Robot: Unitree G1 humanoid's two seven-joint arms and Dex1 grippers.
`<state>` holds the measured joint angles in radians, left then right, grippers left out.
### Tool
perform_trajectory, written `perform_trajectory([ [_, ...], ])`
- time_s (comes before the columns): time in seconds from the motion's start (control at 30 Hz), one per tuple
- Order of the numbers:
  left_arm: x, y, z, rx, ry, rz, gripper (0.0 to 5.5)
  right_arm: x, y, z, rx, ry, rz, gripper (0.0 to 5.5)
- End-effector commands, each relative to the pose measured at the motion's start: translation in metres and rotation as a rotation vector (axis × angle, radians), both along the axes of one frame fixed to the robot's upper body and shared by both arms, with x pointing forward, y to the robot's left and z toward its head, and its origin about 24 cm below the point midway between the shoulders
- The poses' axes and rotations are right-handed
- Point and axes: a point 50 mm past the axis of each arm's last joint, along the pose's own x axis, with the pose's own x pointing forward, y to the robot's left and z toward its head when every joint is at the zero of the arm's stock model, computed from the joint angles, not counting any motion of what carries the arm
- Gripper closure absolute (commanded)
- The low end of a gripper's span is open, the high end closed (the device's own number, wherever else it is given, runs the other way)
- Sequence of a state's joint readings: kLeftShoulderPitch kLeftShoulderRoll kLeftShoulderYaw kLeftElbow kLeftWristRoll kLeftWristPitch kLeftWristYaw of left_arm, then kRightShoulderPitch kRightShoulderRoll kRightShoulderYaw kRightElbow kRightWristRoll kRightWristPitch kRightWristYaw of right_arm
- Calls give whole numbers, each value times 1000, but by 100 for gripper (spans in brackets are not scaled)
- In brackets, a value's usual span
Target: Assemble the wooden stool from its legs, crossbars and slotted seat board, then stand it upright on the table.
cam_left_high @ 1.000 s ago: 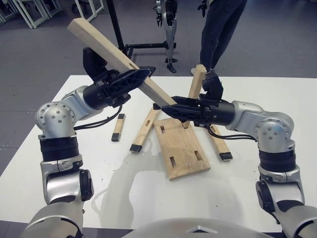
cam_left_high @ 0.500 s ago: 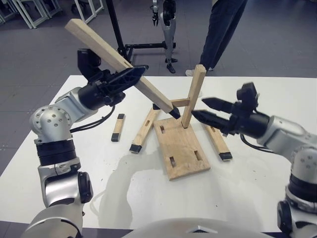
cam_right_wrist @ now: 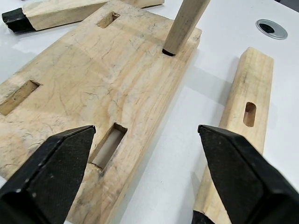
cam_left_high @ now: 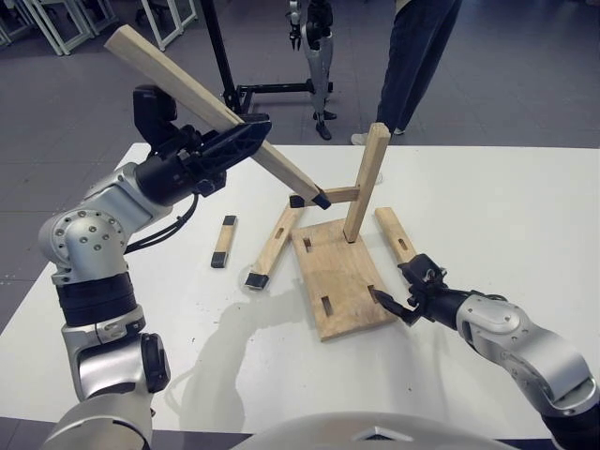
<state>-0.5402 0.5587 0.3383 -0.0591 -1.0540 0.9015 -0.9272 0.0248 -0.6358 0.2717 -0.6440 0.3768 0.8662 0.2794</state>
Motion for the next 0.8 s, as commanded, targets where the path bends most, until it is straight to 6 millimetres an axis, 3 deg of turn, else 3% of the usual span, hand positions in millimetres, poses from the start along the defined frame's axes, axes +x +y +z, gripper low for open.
perform_trajectory([
  [0.03, -4, 0, 4, 18, -30, 0, 344, -3, -5, -11, -53, 21, 24, 144],
  [0.3, -8, -3, 11, 16, -58, -15, 344, -2, -7, -31, -136, 21, 46, 144],
  [0.43, -12, -4, 11, 22, -62, -20, 344, 8, -8, -29, -157, 25, 96, 144],
  [0.7, -30, 27, -5, 150, -14, 24, 344, 16, -59, -4, -288, 87, 284, 144],
  [0.8, -34, 26, -19, 199, 29, 5, 344, 17, -67, -1, -304, 94, 332, 144],
])
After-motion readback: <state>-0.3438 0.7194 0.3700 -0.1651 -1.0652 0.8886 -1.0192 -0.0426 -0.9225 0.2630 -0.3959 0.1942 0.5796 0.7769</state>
